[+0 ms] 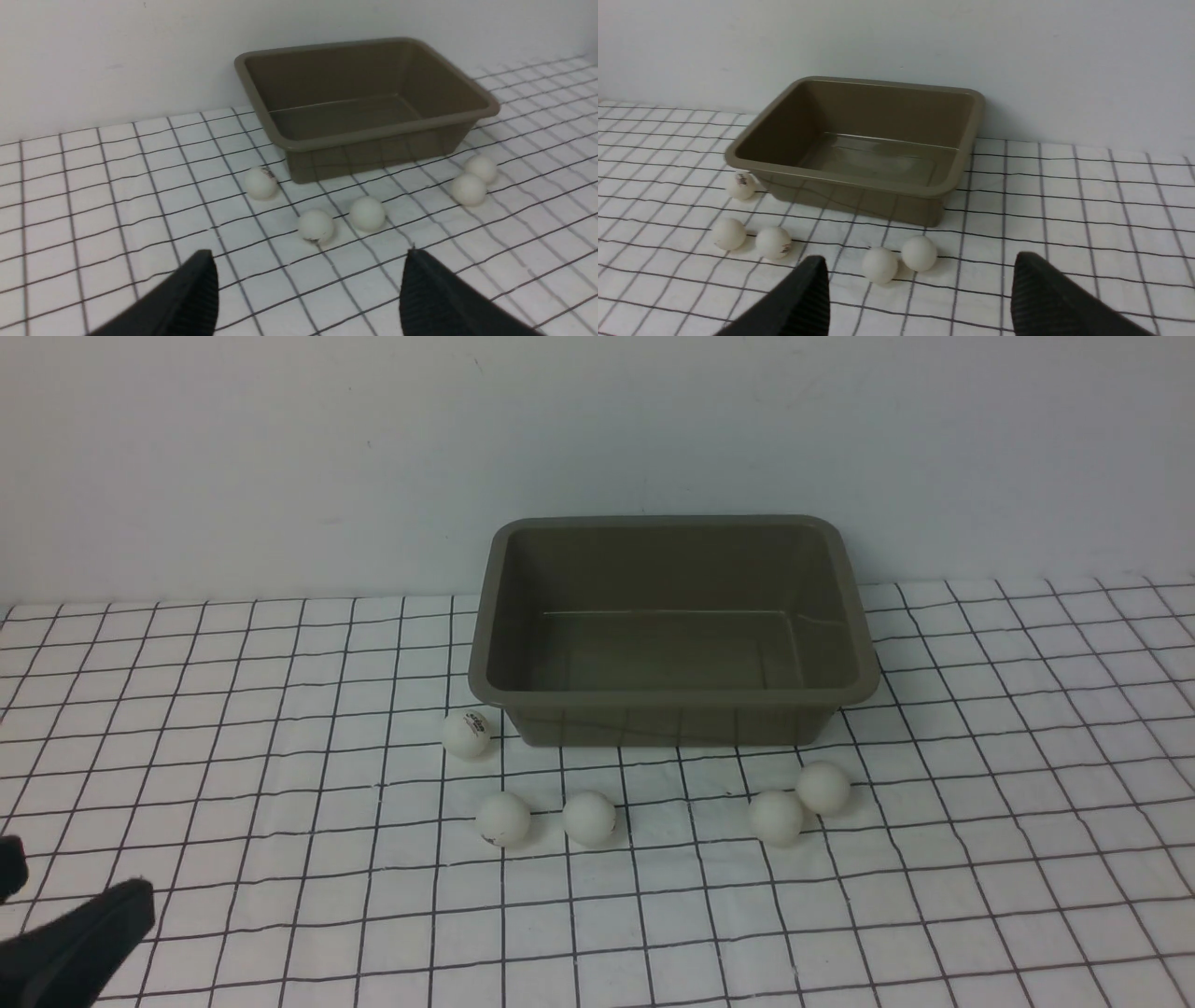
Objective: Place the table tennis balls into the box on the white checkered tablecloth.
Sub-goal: 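Reach for and grasp a ping pong ball on the table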
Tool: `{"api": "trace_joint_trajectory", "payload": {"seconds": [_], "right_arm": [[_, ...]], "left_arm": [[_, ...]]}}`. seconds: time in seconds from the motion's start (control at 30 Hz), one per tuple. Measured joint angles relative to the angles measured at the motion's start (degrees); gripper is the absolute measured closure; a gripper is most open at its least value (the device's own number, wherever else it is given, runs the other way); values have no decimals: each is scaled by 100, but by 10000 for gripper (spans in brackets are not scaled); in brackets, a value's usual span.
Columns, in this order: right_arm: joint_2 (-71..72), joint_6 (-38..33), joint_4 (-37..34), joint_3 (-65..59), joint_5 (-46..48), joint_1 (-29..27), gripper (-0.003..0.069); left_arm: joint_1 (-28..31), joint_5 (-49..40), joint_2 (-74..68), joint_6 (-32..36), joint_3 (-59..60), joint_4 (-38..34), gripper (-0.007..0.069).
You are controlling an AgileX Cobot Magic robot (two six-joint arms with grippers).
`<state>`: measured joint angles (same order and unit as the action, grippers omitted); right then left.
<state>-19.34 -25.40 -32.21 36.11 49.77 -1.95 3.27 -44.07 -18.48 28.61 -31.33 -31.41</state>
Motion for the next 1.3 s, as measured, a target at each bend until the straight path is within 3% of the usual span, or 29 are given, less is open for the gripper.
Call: {"api": "trace_joint_trajectory", "payload": {"seconds": [0.27,0.7,0.93,1.13,1.3], "right_arm": [[-935,-1348,-1562,0,-51,0,186],[-3822,-2724,-1773,91,-4,0,186],[-5117,-2793,-1733,1200,159,0,186],[-5810,-2027,-1147,2769,1503,0,186],[-6150,-1824,-721,3244,1696,0,186]], "left_arm": [[0,648,-1281,232,-36,15,143],[0,746,-1873,990,-36,-268,143],[0,816,-1873,1192,-36,-272,143],[0,816,-1873,1206,-36,-272,143],[0,816,-1873,1206,-36,-272,143]]}}
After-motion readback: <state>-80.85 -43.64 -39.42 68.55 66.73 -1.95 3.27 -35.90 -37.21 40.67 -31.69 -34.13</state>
